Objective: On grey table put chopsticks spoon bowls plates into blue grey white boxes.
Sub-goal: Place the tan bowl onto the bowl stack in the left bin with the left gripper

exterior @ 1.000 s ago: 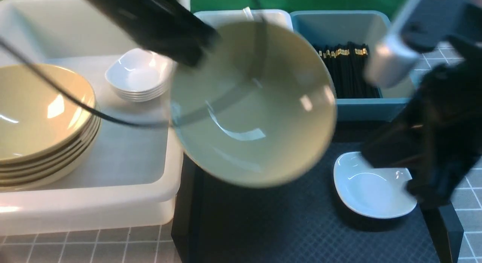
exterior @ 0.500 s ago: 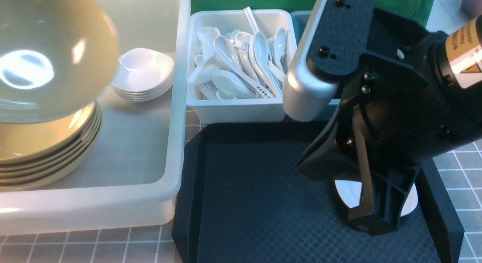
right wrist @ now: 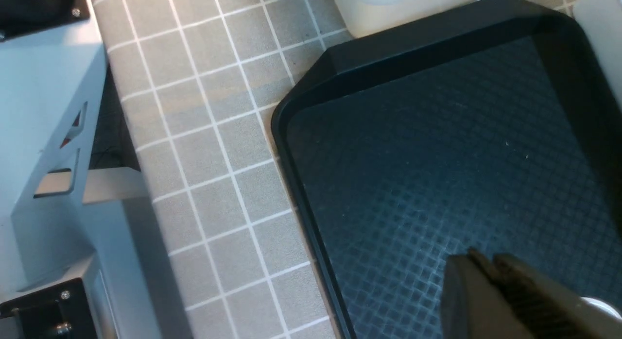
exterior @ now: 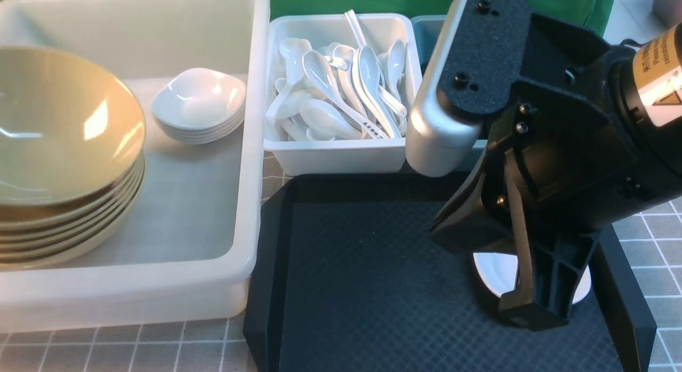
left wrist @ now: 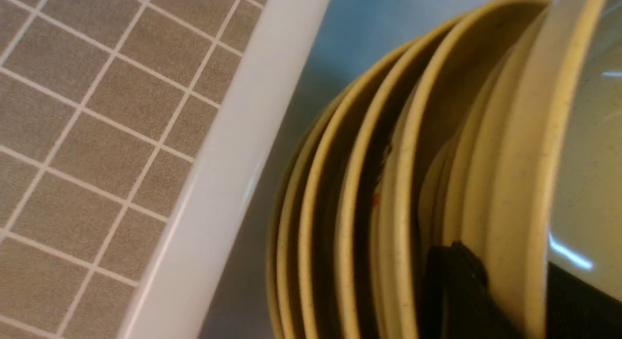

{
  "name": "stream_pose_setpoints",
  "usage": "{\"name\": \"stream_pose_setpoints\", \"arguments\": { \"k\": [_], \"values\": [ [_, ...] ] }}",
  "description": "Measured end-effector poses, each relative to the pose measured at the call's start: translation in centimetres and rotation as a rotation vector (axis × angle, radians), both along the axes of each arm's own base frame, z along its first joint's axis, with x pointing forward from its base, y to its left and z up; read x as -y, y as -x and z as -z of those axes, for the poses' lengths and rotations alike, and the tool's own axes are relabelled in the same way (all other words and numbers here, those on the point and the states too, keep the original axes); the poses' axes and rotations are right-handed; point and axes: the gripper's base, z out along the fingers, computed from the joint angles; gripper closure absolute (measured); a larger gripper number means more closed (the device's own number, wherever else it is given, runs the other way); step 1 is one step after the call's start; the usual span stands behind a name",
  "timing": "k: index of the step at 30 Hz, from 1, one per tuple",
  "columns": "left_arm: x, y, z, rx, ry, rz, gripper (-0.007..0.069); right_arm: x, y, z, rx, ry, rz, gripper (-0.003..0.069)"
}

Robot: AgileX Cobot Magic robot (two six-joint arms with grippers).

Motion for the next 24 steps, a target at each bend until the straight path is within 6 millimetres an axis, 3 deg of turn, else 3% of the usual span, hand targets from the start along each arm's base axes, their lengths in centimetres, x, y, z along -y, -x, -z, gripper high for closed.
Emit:
{"name": "stream_pose_setpoints", "arguments": {
  "k": [1, 6, 8, 10, 12, 13, 16, 18, 20, 23, 24],
  "values": [
    [0.0, 0.0, 0.0, -0.002, -0.005, 0.001, 0.0547, 0.0, 0.0, 0.0, 0.0, 0.0, 0.0, 0.0581],
    [0.4, -0.4, 0.7, -0.071, -0.076, 0.048, 0.0371, 0.1, 0.0, 0.0, 0.005, 0.011, -0.009, 0.0581],
    [0.7, -0.3, 0.5, -0.088, -0.083, 0.041, 0.0248, 0.2, -0.1, 0.1, 0.02, 0.027, -0.012, 0.0581],
    [0.8, -0.2, 0.2, -0.088, -0.092, 0.038, 0.02, 0.2, -0.2, 0.1, 0.026, 0.036, -0.011, 0.0581],
    [1.1, 0.4, -1.3, -0.073, -0.117, 0.019, 0.0118, 0.4, -0.3, 0.1, 0.036, 0.052, 0.008, 0.058],
    [1.1, 0.4, -1.3, -0.073, -0.117, 0.019, 0.0118, 0.5, -0.3, 0.1, 0.04, 0.056, 0.011, 0.058],
    [1.7, 1.5, -4.9, -0.004, -0.205, 0.013, 0.0069, 0.8, -0.6, 0.2, 0.053, 0.084, 0.05, 0.058],
    [2.8, 2.2, -7.3, 0.052, -0.238, 0.022, 0.0064, 1.1, -0.7, 0.2, 0.061, 0.108, 0.073, 0.0578],
    [5.4, 2.9, -10.1, 0.123, -0.249, 0.065, 0.0067, 1.4, -0.9, 0.3, 0.067, 0.137, 0.103, 0.0575],
    [8.1, 3.1, -11.1, 0.152, -0.237, 0.148, 0.0075, 1.6, -1.0, 0.3, 0.073, 0.156, 0.132, 0.0573],
    [10.8, 3.0, -11.4, 0.154, -0.224, 0.255, 0.0085, 1.9, -1.2, 0.3, 0.081, 0.16, 0.168, 0.0571]
  ]
}}
